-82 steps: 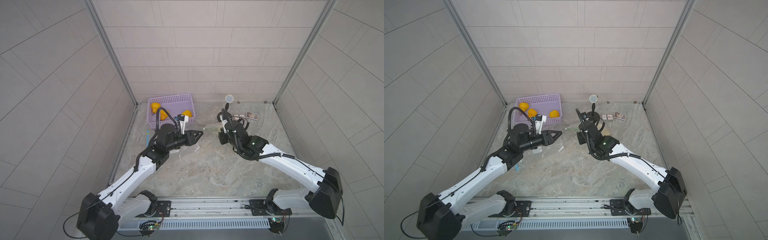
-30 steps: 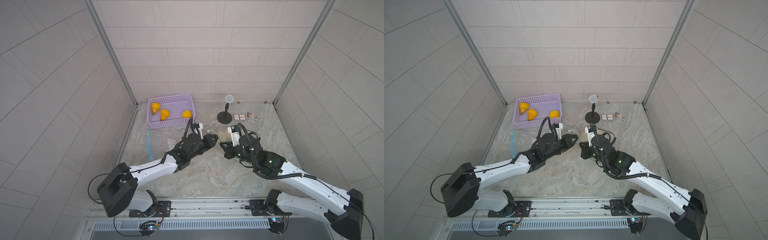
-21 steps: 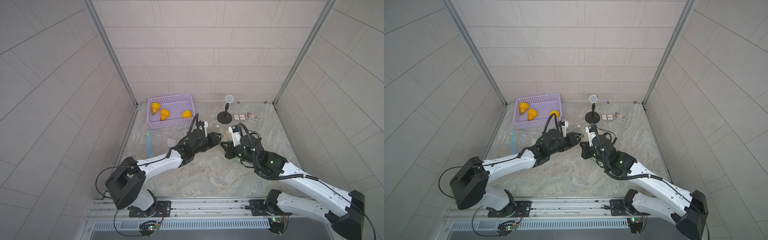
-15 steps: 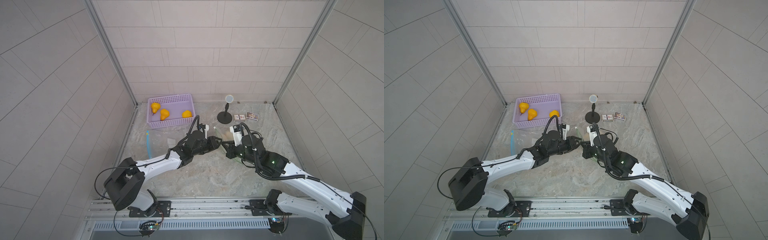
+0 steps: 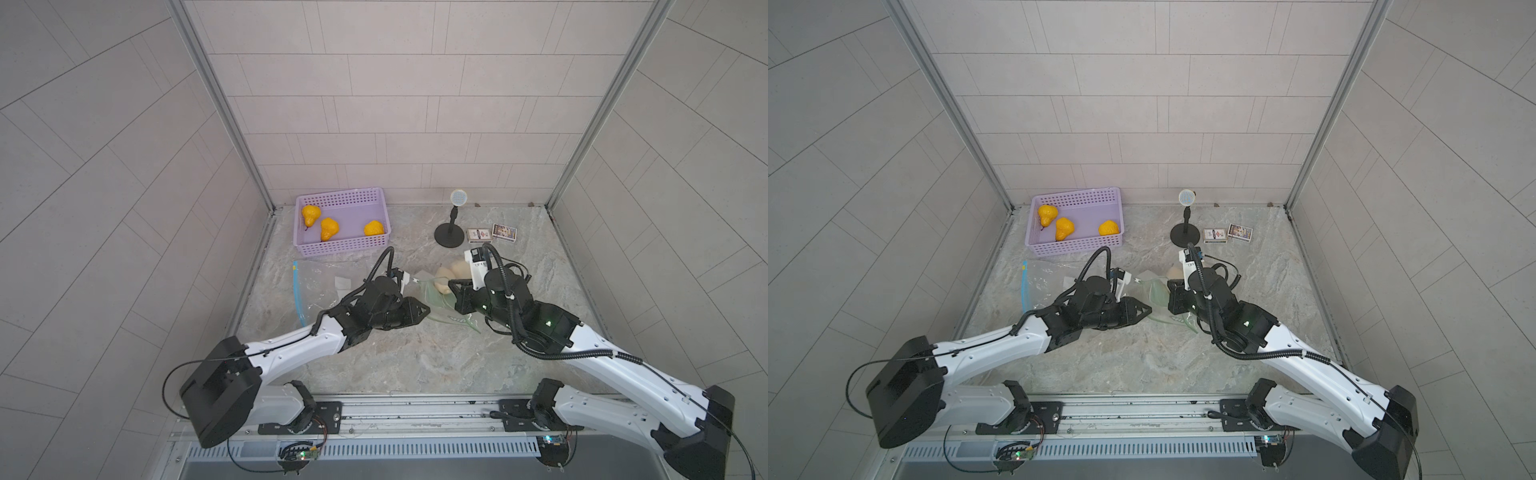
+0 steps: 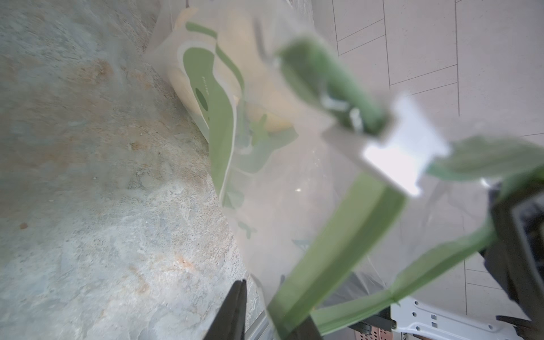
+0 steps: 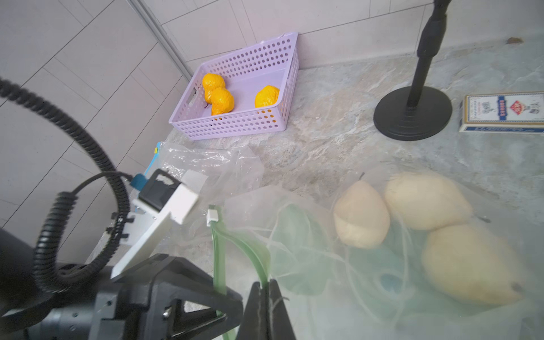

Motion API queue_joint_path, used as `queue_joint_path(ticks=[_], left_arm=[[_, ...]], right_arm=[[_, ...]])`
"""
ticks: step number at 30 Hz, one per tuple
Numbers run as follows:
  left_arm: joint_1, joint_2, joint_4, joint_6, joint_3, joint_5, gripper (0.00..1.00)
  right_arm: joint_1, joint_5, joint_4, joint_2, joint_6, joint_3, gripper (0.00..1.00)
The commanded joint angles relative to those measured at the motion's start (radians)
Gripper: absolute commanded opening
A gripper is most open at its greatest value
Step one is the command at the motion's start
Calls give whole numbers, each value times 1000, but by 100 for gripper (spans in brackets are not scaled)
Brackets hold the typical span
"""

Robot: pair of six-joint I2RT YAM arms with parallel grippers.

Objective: Open the zip-top bag and take out the pear
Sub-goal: Open the zipper of the food storage bag at the center of the board.

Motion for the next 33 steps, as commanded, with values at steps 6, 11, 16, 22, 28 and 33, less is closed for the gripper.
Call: queue_joint_path(ticks=[6,11,16,22,28,33], left_arm=[[13,-62,-93,39,-117,-25,24],[15,-166,-180,47,-164,-71,24],[15,-270,-271,55,-103,-88,33],[14,-425,-455,82,45,-113,34],[7,-440,-350,-13,90,-64,32],[-14,-285,-154,-92,75,23,30]], right_arm=[[30,111,70,-30,26,-21,0],[114,213,118,-43,-18,-40,0],[154,199,156,16,-27,-26,0],[196,214,169,62,-33,-12,0],[199,212,181,63,-28,-22,0],[199,213,173,58,-24,-22,0]])
